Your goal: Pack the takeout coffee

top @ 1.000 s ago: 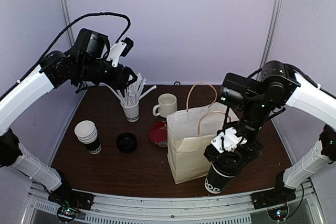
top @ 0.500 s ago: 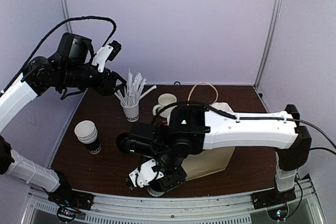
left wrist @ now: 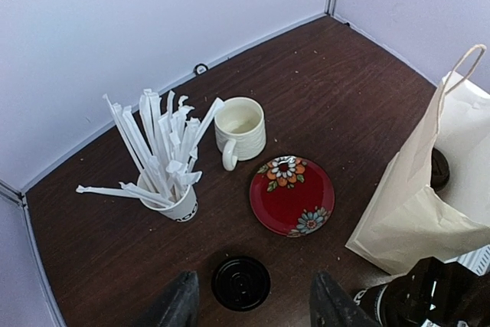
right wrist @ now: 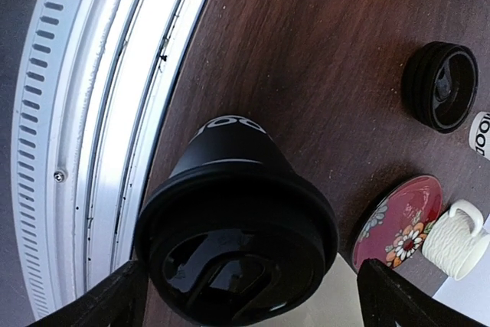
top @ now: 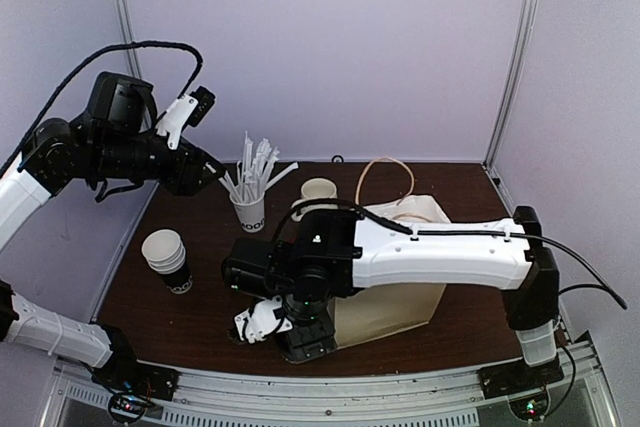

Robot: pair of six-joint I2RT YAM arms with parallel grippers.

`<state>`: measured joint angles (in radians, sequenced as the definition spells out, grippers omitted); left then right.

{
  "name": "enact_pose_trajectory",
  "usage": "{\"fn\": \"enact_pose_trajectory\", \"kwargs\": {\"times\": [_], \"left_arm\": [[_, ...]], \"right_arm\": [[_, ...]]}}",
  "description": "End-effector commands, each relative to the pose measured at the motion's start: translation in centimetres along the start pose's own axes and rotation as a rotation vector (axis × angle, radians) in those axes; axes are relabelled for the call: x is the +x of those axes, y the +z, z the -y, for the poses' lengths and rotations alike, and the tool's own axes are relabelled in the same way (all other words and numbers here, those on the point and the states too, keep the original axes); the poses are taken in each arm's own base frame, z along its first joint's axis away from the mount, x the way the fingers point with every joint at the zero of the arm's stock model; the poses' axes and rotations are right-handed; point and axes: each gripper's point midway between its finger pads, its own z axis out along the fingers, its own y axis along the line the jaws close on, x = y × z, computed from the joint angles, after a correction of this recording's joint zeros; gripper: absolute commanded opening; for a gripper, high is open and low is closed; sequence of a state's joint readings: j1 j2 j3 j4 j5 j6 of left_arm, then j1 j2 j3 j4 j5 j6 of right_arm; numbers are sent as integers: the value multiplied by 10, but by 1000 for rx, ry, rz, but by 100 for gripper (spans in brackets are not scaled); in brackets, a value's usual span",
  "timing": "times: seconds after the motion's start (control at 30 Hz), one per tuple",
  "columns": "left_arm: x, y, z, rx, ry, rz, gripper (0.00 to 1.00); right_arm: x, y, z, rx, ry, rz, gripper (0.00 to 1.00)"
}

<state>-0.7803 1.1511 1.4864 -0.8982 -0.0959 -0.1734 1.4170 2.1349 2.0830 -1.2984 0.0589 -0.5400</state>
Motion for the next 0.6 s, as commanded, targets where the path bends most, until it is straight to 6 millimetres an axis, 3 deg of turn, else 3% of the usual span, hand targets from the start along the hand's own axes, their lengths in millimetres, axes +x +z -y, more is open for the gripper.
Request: {"fn": "enact_pose_trajectory", "kwargs": {"times": [0.0,0.17,0.27,0.33,0.47,0.57], "left_arm": [[6,-5,4,28,10,-24,52],[22,-9,13,82,46,-96,54],[41,-12,31,185,63,-170,55],[54,-15,53,275,107,-222,57],[89,-17,114,401,352,-316,60],[117,-5,143,431,479,-426,60]], "right_arm": [[-12,-51,14,41,17,132,99],[-13,-104,28,111,-34,239,100],[-3,-138,16,56,-86,319,100],[7,-167,3,15,-143,380,99],[40,-224,-17,-29,-240,459,99],[61,-262,-1,17,-213,547,100]]}}
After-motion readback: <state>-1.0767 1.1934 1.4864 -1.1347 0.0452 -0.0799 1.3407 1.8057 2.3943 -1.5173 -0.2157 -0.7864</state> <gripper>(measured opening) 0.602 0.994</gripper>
